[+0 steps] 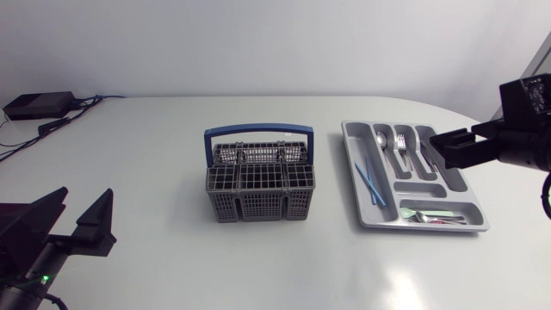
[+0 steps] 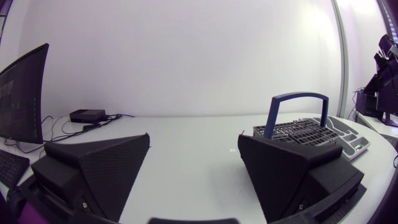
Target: Unload the cutlery basket into the drawer organizer.
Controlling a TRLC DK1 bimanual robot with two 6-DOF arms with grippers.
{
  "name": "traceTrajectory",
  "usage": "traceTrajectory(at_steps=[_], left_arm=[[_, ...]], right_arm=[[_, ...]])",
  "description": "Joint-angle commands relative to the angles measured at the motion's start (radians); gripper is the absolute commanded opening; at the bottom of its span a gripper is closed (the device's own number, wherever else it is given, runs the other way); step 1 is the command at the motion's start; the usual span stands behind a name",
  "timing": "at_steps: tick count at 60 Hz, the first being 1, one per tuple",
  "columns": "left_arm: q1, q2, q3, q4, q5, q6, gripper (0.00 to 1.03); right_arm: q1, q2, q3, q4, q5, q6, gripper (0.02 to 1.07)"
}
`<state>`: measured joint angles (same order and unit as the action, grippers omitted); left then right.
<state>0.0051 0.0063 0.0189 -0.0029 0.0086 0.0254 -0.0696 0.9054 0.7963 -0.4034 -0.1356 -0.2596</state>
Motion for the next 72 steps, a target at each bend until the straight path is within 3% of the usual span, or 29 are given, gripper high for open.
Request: traceTrajectory(at_steps=[1, 27, 72], left_arm=[[-0.005, -0.006, -0.019, 0.003, -0.009, -0.025, 0.98], [-0.005, -0.006, -0.019, 0.003, -0.009, -0.025, 0.98], [-0.005, -0.006, -0.019, 0.003, -0.009, -0.025, 0.98]], right_arm=[[-0.006, -0.071, -0.063, 0.014, 0.013, -0.012, 1.03], [-0.007, -0.427, -0.293, 0.084, 0.143, -0.012, 1.03], [0.052, -0.796, -0.68, 0.33, 0.138, 0.196, 1.03]])
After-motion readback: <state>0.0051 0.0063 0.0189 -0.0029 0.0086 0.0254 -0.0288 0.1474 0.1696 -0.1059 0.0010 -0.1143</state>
